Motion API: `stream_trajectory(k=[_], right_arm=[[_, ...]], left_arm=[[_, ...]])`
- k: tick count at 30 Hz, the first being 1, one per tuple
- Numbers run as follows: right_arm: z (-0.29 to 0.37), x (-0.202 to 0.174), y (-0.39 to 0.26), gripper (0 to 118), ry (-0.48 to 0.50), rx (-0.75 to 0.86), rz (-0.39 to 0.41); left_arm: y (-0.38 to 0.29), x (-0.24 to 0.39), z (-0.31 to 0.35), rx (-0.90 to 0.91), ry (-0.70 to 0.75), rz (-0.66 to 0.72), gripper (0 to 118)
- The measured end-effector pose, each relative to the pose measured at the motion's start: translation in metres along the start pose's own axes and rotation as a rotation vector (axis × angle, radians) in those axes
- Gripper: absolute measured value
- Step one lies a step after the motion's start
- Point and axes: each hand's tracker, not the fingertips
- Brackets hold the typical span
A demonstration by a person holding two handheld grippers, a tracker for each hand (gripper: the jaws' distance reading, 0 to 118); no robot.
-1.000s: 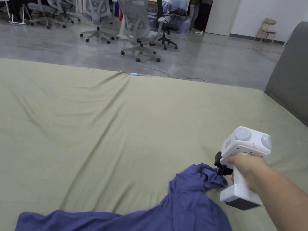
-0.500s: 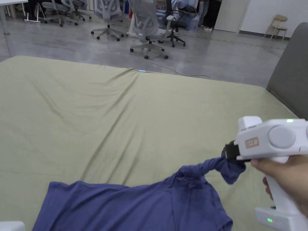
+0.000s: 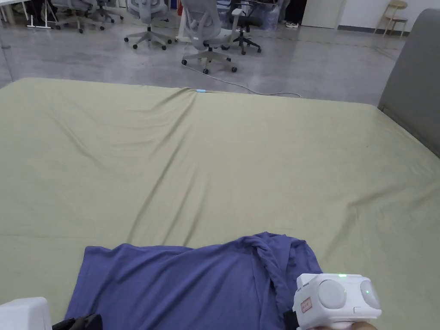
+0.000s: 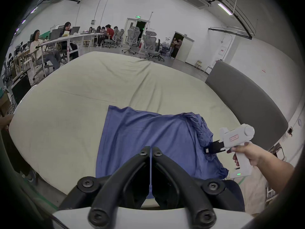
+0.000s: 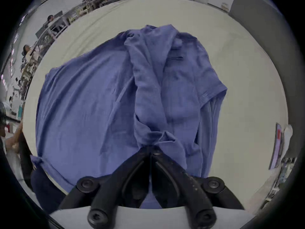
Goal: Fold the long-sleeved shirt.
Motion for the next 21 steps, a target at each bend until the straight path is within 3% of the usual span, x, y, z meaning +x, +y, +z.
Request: stream_trajectory(k=[1,2,3,4,7,10,11,12,13,14,15,17,19,21], right_arm=[[0.006,0.003,0.003,31,0.053,0.017,-0.034],[0.019,0.015,0.002,62,0.124,0.059,-0.066],[0.031,0.017,0.000,100,0.135,0.093,-0.097],[0.046,0.018,-0.005,118,0.117,0.142,-0.106],[0.105,0.023,-0.036,115,0.140,0.418,-0.161],[0.139,0.015,-0.073,116,0.173,0.546,-0.169],[0.145,0.013,-0.086,113,0.170,0.578,-0.163],[0.147,0.011,-0.097,97,0.165,0.597,-0.151],[0.147,0.009,-0.108,69,0.161,0.605,-0.130],[0.147,0.001,-0.117,21,0.146,0.612,-0.102],[0.144,-0.004,-0.123,3,0.126,0.613,-0.084],[0.131,-0.006,-0.134,3,0.101,0.588,-0.114],[0.123,-0.008,-0.132,3,0.183,0.545,-0.089],[0.114,-0.006,-0.131,3,0.204,0.545,-0.100]], left_arm=[[0.000,-0.001,0.001,0.001,-0.001,0.002,1],[0.000,-0.001,0.002,0.001,-0.001,0.005,1],[0.000,-0.001,0.003,0.000,-0.002,0.006,1],[-0.001,-0.002,0.005,0.000,-0.004,0.005,1],[-0.005,-0.002,0.009,-0.003,-0.001,-0.006,1],[-0.012,-0.004,0.009,-0.017,0.006,-0.004,1],[-0.014,-0.004,0.008,-0.026,0.009,-0.005,1],[-0.016,-0.005,0.005,-0.033,0.009,-0.005,1],[-0.018,-0.006,0.002,-0.044,0.010,-0.002,1],[-0.020,-0.005,0.000,-0.057,0.011,0.002,1],[-0.020,-0.007,-0.003,-0.069,0.011,0.009,1],[-0.017,-0.013,-0.012,-0.091,0.012,0.034,1],[-0.006,-0.024,-0.024,-0.101,0.006,0.055,1],[0.015,-0.043,-0.042,-0.091,-0.012,0.093,14]])
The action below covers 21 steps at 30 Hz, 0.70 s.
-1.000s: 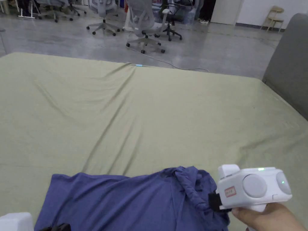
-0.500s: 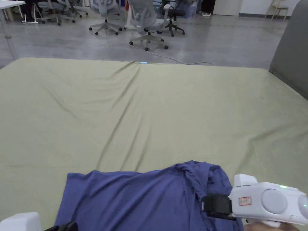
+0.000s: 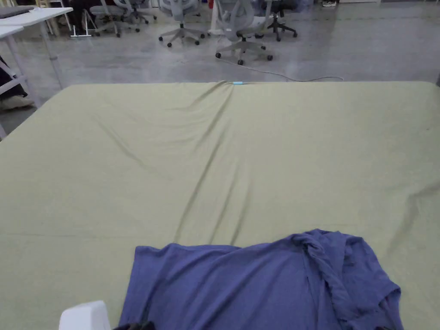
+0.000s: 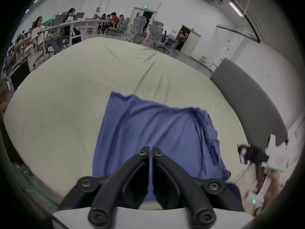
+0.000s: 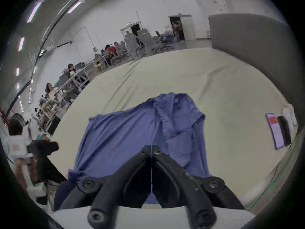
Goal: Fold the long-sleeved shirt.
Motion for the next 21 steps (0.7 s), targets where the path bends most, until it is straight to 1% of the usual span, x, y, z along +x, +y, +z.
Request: stream_trajectory(k=[1,2,3,4,5,6,8,10,11,12,13,14,15,16,17,18,19,20,21], right_arm=[[-0.002,-0.003,0.006,3,-0.014,0.000,0.002],[-0.005,-0.002,0.008,3,-0.018,-0.003,0.009],[-0.008,0.000,0.008,3,-0.020,-0.005,0.013],[-0.011,0.002,0.009,3,-0.025,-0.007,0.007],[-0.011,0.001,0.013,3,-0.030,-0.006,-0.009],[-0.012,0.002,0.015,3,-0.027,-0.006,-0.025],[-0.018,0.009,0.016,3,-0.015,-0.018,-0.049],[-0.022,0.009,0.023,3,-0.037,-0.034,-0.051],[-0.025,0.011,0.025,3,-0.057,-0.040,-0.039],[-0.028,0.013,0.028,3,-0.075,-0.046,-0.027],[-0.031,0.014,0.033,3,-0.094,-0.049,-0.018],[-0.035,0.016,0.039,3,-0.107,-0.056,-0.013],[-0.039,0.018,0.044,3,-0.124,-0.063,-0.011],[-0.045,0.021,0.051,4,-0.133,-0.071,-0.007],[-0.052,0.025,0.061,15,-0.138,-0.076,-0.001],[-0.059,0.029,0.071,46,-0.140,-0.076,0.005],[-0.071,0.035,0.083,80,-0.143,-0.084,0.015],[-0.085,0.040,0.096,113,-0.164,-0.096,0.033],[-0.098,0.045,0.109,118,-0.183,-0.114,0.036]], left_arm=[[0.016,-0.013,-0.013,0.027,-0.003,0.019,21],[0.034,-0.028,-0.031,0.046,0.014,0.020,31],[0.051,-0.043,-0.052,0.042,0.049,0.010,85],[0.066,-0.062,-0.078,0.012,0.109,0.005,118],[0.077,-0.083,-0.099,0.059,0.124,0.007,115],[0.090,-0.097,-0.120,0.022,0.183,-0.023,108],[0.105,-0.119,-0.162,-0.043,0.236,-0.080,108],[0.112,-0.126,-0.194,-0.110,0.291,-0.090,103],[0.113,-0.130,-0.207,-0.137,0.293,-0.097,95],[0.114,-0.135,-0.213,-0.144,0.265,-0.098,78],[0.114,-0.139,-0.221,-0.152,0.239,-0.106,64],[0.111,-0.138,-0.228,-0.164,0.236,-0.116,56],[0.108,-0.133,-0.233,-0.177,0.277,-0.128,54],[0.107,-0.124,-0.230,-0.146,0.281,-0.180,49],[0.106,-0.133,-0.234,-0.143,0.305,-0.241,35],[0.105,-0.128,-0.232,-0.132,0.309,-0.289,1],[0.106,-0.126,-0.228,-0.116,0.267,-0.338,1],[0.104,-0.116,-0.218,-0.115,0.275,-0.323,1],[0.106,-0.113,-0.214,-0.117,0.283,-0.311,1]])
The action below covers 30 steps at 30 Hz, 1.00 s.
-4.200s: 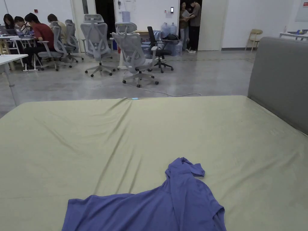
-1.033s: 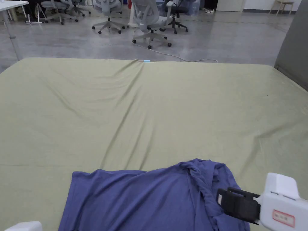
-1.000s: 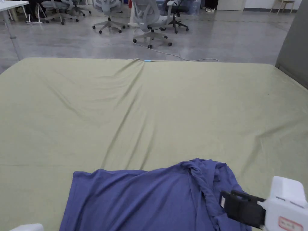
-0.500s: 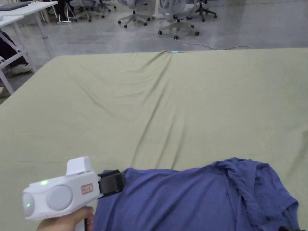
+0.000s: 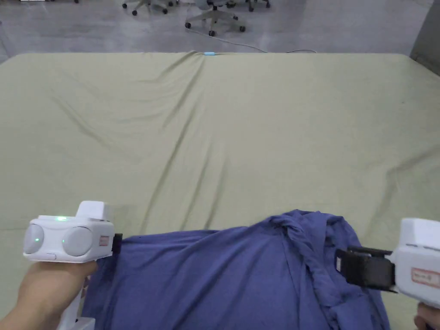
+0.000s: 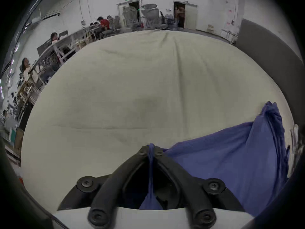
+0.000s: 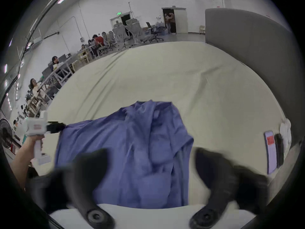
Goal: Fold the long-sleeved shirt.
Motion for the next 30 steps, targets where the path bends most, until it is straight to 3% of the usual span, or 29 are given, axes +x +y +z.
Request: stream_trajectory(k=[4,8,9,11,13,14,15,16,17,18,19,22,24,28,30], right_arm=[[-0.057,0.021,0.072,116,0.000,-0.083,-0.060],[-0.126,0.050,0.123,115,0.036,-0.231,-0.225],[-0.134,0.042,0.120,115,0.029,-0.267,-0.279],[-0.153,0.035,0.119,114,0.021,-0.356,-0.297],[-0.168,0.031,0.114,95,0.009,-0.402,-0.302],[-0.173,0.027,0.112,73,-0.015,-0.427,-0.281],[-0.173,0.025,0.111,44,-0.063,-0.438,-0.259],[-0.177,0.025,0.115,36,-0.108,-0.445,-0.239],[-0.177,0.026,0.120,27,-0.061,-0.430,-0.246],[-0.175,0.028,0.123,11,-0.030,-0.423,-0.253],[-0.172,0.028,0.127,10,-0.038,-0.423,-0.250],[-0.158,0.023,0.139,10,-0.043,-0.367,-0.130],[-0.148,0.030,0.149,10,-0.010,-0.335,-0.128],[-0.114,0.046,0.166,10,0.045,-0.243,-0.054],[-0.073,0.030,0.139,10,0.048,-0.182,0.016]], left_arm=[[0.008,-0.003,0.027,0.018,-0.062,0.091,1],[0.014,-0.006,0.040,0.039,-0.069,0.071,1],[0.015,-0.006,0.042,0.042,-0.076,0.064,1],[0.016,-0.004,0.047,0.048,-0.075,0.050,1],[0.019,-0.012,0.044,0.049,-0.080,0.045,1],[0.019,-0.013,0.044,0.031,-0.104,0.062,1],[0.020,-0.014,0.044,0.030,-0.106,0.061,1],[0.021,-0.021,0.039,0.029,-0.106,0.064,1],[0.022,-0.024,0.039,0.026,-0.109,0.076,1],[0.023,-0.028,0.039,0.020,-0.112,0.086,1],[0.024,-0.031,0.040,0.023,-0.123,0.109,1],[0.028,-0.046,0.045,0.037,-0.193,0.206,1],[0.030,-0.052,0.053,0.046,-0.212,0.247,1],[0.028,-0.050,0.080,0.090,-0.236,0.164,1],[0.022,-0.047,0.097,0.109,-0.231,0.126,1]])
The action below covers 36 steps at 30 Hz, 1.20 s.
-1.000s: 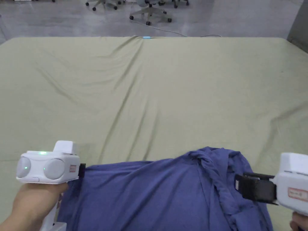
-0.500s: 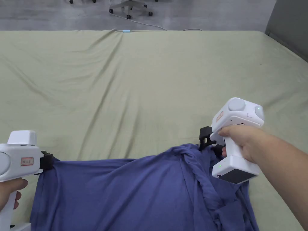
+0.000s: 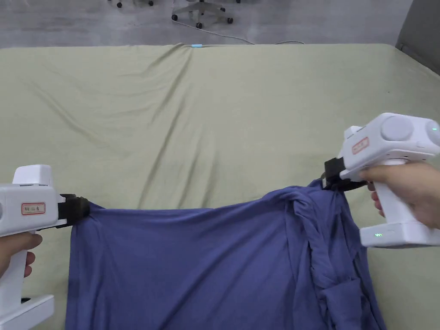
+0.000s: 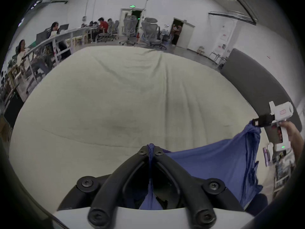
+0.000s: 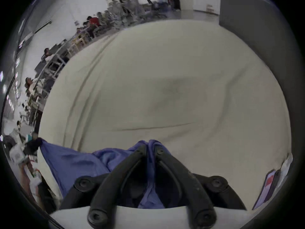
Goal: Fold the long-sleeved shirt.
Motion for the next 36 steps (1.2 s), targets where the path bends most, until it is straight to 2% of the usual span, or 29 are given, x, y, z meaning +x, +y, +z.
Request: stream_trajectory(k=[4,8,10,14,18,20,23,26,27,28,29,30,31,32,33,34,35,36], right_arm=[[0.057,-0.010,-0.055,10,0.001,0.128,0.122],[0.091,-0.017,-0.128,10,0.008,0.133,0.196],[0.099,-0.020,-0.169,10,0.012,0.095,0.248],[0.089,-0.030,-0.235,10,-0.011,-0.081,0.343],[0.059,-0.040,-0.262,10,-0.072,-0.185,0.385],[0.041,-0.036,-0.263,10,-0.109,-0.237,0.442],[0.029,-0.037,-0.259,11,-0.125,-0.263,0.438],[0.023,-0.033,-0.253,14,-0.120,-0.286,0.354],[0.022,-0.029,-0.252,21,-0.113,-0.272,0.350],[0.024,-0.026,-0.251,30,-0.113,-0.261,0.326],[0.028,-0.023,-0.250,46,-0.120,-0.242,0.312],[0.041,-0.017,-0.249,74,-0.129,-0.205,0.295],[0.055,-0.013,-0.248,97,-0.132,-0.166,0.285],[0.069,-0.011,-0.248,116,-0.126,-0.130,0.280],[0.086,-0.010,-0.249,118,-0.116,-0.068,0.265],[0.105,-0.010,-0.254,118,-0.115,0.033,0.225],[0.120,-0.009,-0.256,113,-0.099,0.108,0.191],[0.132,-0.008,-0.257,88,-0.092,0.154,0.140]], left_arm=[[-0.024,0.013,0.044,0.032,-0.035,-0.034,1],[-0.066,0.021,0.079,-0.018,-0.049,-0.124,1],[-0.096,0.023,0.092,-0.081,-0.072,-0.160,1],[-0.151,0.035,0.099,-0.243,-0.080,-0.219,1],[-0.186,0.045,0.082,-0.378,-0.058,-0.262,1],[-0.194,0.043,0.070,-0.438,-0.046,-0.254,1],[-0.203,0.030,0.055,-0.459,-0.038,-0.198,1],[-0.194,0.034,0.057,-0.457,-0.042,-0.169,4],[-0.194,0.034,0.057,-0.456,-0.042,-0.167,12],[-0.194,0.036,0.060,-0.448,-0.038,-0.167,26],[-0.194,0.039,0.065,-0.413,-0.020,-0.177,60],[-0.192,0.044,0.073,-0.355,0.023,-0.183,109],[-0.189,0.049,0.083,-0.325,0.054,-0.190,118],[-0.186,0.053,0.095,-0.289,0.052,-0.184,113],[-0.179,0.060,0.113,-0.188,-0.007,-0.136,109],[-0.175,0.066,0.124,-0.150,-0.024,-0.068,109],[-0.171,0.070,0.132,-0.134,-0.039,-0.017,108],[-0.167,0.073,0.139,-0.141,-0.059,0.038,93]])
